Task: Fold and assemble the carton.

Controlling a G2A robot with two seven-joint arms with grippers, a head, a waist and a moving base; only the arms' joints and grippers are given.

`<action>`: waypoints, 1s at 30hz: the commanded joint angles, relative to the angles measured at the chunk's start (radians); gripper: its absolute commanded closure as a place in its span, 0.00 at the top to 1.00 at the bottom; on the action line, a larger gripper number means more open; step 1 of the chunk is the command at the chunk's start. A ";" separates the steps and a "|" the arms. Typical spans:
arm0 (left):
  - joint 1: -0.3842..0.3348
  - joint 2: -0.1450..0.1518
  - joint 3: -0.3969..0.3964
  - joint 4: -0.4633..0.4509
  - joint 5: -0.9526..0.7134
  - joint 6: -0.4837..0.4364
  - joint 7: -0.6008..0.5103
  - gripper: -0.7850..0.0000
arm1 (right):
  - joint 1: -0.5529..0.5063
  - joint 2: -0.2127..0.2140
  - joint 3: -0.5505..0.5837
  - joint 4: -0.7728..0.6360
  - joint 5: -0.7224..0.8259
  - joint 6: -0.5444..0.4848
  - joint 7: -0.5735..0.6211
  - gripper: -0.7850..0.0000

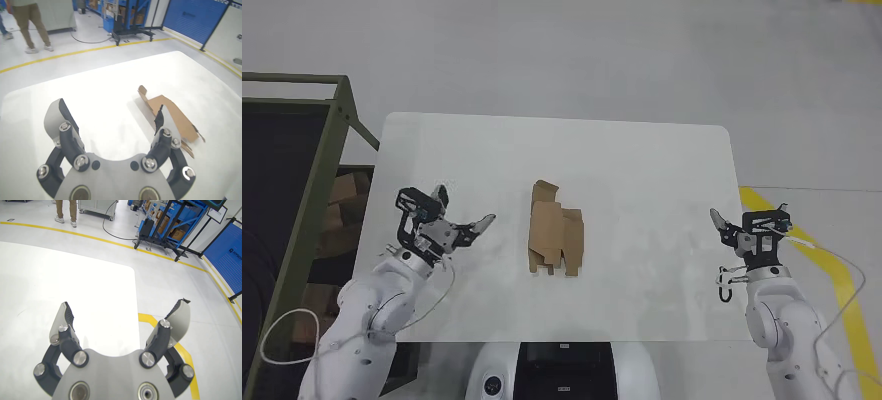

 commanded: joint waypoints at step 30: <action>-0.284 0.006 0.170 0.150 -0.660 0.356 -0.784 1.00 | 0.000 0.000 0.000 0.000 0.000 0.000 0.000 1.00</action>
